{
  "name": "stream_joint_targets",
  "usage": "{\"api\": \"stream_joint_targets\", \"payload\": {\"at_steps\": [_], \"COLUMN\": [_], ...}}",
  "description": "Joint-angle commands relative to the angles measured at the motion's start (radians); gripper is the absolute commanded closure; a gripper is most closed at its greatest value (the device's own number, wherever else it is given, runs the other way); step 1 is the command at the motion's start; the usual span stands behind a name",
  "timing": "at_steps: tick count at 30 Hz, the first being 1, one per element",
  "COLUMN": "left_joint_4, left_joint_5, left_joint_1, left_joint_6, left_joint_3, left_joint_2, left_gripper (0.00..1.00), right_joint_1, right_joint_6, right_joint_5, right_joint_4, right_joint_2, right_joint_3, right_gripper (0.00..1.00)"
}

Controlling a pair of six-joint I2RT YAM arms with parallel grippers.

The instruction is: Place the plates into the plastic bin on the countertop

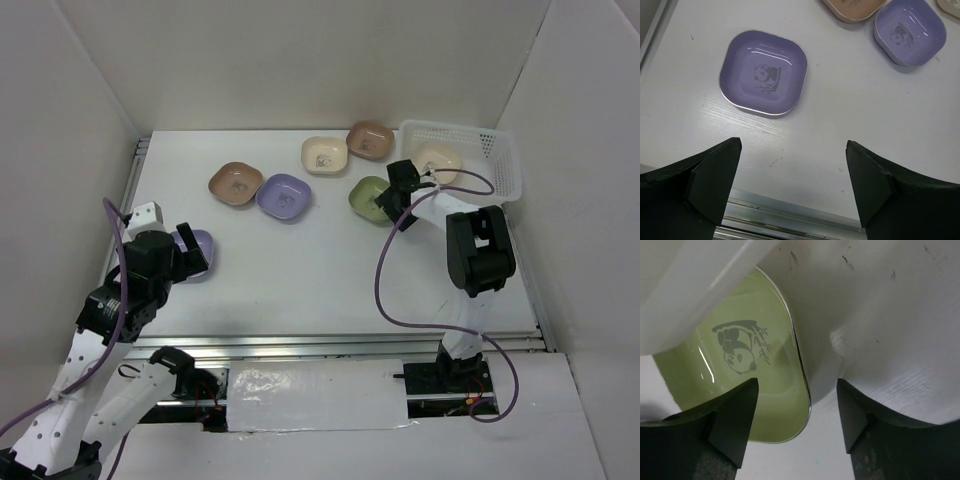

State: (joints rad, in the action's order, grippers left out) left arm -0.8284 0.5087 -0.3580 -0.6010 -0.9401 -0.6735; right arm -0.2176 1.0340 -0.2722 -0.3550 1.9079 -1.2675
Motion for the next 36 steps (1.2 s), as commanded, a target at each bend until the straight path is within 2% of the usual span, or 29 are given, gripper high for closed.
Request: {"api": "stream_joint_targets", "payload": {"at_steps": [1,6,7,8,10,11,15,19,22,23,24,26,28,31,33,36], "left_joint_4": [0.043,0.044,0.045,0.045,0.045,0.045,0.043,0.043,0.043,0.044,0.045,0.046,0.052,0.072,0.074,0.069], "left_joint_5": [-0.009,-0.015,-0.015,-0.015,-0.013,-0.012,-0.009,-0.007,-0.009,-0.012,-0.016,-0.018,-0.030,-0.071,-0.072,-0.061], "left_joint_1": [0.004,0.004,0.002,0.004,0.004,0.004,0.004,0.004,0.004,0.002,0.004,0.004,0.004,0.004,0.004,0.004], "left_joint_6": [0.023,0.026,0.026,0.026,0.024,0.024,0.023,0.021,0.023,0.023,0.026,0.029,0.032,0.053,0.053,0.047], "left_joint_3": [-0.008,-0.006,-0.006,-0.008,-0.006,-0.006,-0.006,-0.006,-0.008,-0.006,-0.005,-0.005,-0.003,0.001,0.003,0.000], "left_joint_2": [0.014,0.018,0.022,0.023,0.026,0.025,0.028,0.026,0.023,0.022,0.023,0.026,0.031,0.040,0.043,0.038], "left_gripper": [0.01,0.01,0.01,0.01,0.01,0.01,0.01,0.01,0.01,0.01,0.01,0.01,0.01,0.01,0.01,0.01], "right_joint_1": [-0.003,-0.038,-0.046,-0.051,-0.066,-0.075,-0.121,-0.149,-0.089,-0.063,-0.008,0.064,0.173,0.288,0.337,0.376], "right_joint_6": [0.037,0.041,0.044,0.055,0.063,0.066,0.057,0.026,-0.040,-0.066,-0.130,-0.217,-0.341,-0.487,-0.526,-0.546], "right_joint_5": [-0.013,0.004,0.019,0.027,0.043,0.050,0.100,0.209,0.220,0.203,0.158,0.160,0.214,0.346,0.352,0.367], "right_joint_4": [-0.065,-0.050,-0.039,-0.018,-0.012,-0.012,0.022,0.086,0.033,-0.032,-0.073,-0.192,-0.318,-0.398,-0.398,-0.311], "right_joint_2": [0.020,0.006,-0.001,-0.007,-0.007,-0.007,-0.058,-0.246,-0.349,-0.362,-0.354,-0.305,-0.180,-0.018,0.017,0.029], "right_joint_3": [-0.053,-0.033,-0.021,-0.003,0.005,0.000,-0.004,-0.021,-0.108,-0.145,-0.232,-0.344,-0.531,-0.709,-0.704,-0.655], "right_gripper": [0.32,0.55,0.77,0.86,0.91,1.00,1.00,1.00,1.00,1.00,1.00,1.00,1.00,1.00,1.00,1.00]}}
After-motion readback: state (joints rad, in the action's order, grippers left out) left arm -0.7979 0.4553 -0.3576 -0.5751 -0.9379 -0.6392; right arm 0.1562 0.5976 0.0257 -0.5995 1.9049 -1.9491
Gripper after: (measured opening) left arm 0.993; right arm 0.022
